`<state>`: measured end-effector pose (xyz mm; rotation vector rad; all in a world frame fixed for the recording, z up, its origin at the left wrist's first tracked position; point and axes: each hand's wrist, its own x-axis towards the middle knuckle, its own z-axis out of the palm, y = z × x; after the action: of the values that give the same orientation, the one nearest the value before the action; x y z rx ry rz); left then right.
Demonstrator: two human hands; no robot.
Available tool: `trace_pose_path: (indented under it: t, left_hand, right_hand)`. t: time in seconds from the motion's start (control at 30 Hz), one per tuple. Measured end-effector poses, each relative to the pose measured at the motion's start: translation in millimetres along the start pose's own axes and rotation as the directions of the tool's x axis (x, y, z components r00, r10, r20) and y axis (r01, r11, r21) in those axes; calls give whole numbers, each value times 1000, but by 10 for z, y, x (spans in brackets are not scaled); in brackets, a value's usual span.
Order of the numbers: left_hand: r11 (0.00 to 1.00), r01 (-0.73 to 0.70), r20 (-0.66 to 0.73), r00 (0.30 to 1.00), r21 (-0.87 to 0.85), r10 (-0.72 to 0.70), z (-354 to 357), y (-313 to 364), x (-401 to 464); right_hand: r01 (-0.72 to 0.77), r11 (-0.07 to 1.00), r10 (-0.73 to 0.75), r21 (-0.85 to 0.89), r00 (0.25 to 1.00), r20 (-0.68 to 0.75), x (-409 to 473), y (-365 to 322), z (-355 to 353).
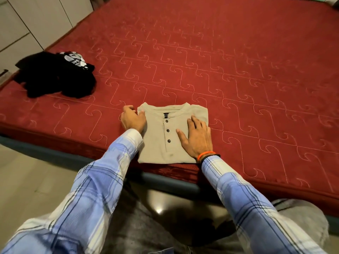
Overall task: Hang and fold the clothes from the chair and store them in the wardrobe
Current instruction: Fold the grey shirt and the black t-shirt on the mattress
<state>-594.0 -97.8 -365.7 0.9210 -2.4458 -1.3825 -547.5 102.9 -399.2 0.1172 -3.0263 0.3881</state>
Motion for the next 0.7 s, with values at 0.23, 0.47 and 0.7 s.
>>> trace_pose_path:
  t: [0.23,0.47,0.7]
  left_hand:
    - [996,-7,122,993,84,-3,-223,-252,-489]
    - [973,207,373,915,-102,-156,-283,-226,-341]
    - [953,191,453,889,-237,-66,-313,-165,-417]
  right_hand:
    - [-369,851,440,373,890,-124,-117,92,-130]
    - [-573,627,503,529,815,288,34,207,-403]
    - [-408,577,328,708,909,257,32,197,-384]
